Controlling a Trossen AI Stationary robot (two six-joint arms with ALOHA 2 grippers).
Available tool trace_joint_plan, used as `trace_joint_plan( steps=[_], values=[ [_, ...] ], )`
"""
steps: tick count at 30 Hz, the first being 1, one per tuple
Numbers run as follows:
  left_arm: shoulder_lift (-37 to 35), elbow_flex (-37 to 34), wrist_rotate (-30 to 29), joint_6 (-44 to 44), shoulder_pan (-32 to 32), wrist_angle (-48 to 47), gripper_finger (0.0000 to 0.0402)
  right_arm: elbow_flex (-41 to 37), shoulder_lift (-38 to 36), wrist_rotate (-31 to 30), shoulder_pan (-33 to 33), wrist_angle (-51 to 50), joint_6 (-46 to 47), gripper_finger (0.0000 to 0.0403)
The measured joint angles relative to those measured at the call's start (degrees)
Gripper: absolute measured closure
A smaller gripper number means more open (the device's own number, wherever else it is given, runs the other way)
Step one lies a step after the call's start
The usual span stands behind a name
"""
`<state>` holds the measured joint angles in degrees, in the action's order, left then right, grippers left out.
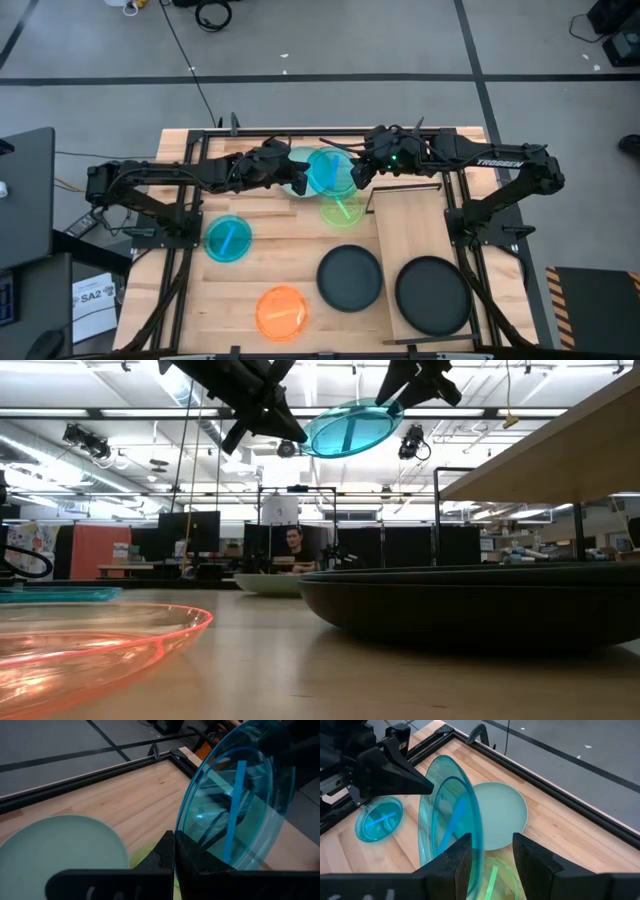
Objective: Place and stack plates onto a shelf
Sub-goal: Put the right blue plate on the shelf
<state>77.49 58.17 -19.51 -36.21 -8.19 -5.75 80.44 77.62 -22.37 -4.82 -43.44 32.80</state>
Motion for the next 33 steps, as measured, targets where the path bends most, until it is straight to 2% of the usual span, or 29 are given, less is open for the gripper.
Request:
trace_joint_plan(
  steps=[19,29,33],
  values=[
    [0.0,0.0,0.0,-0.1,0.0,0.0,0.0394,0.0,0.0,0.0,0.0,-0.1,0.0,0.0392],
    [0.0,0.0,0.0,0.2,0.0,0.0,0.0392,0.0,0.0,0.0,0.0,0.0,0.0,0.0394],
    [0.0,0.0,0.0,2.3,0.0,0.3,0.0375,0.0,0.0,0.0,0.0,0.0,0.0,0.0395]
  ],
)
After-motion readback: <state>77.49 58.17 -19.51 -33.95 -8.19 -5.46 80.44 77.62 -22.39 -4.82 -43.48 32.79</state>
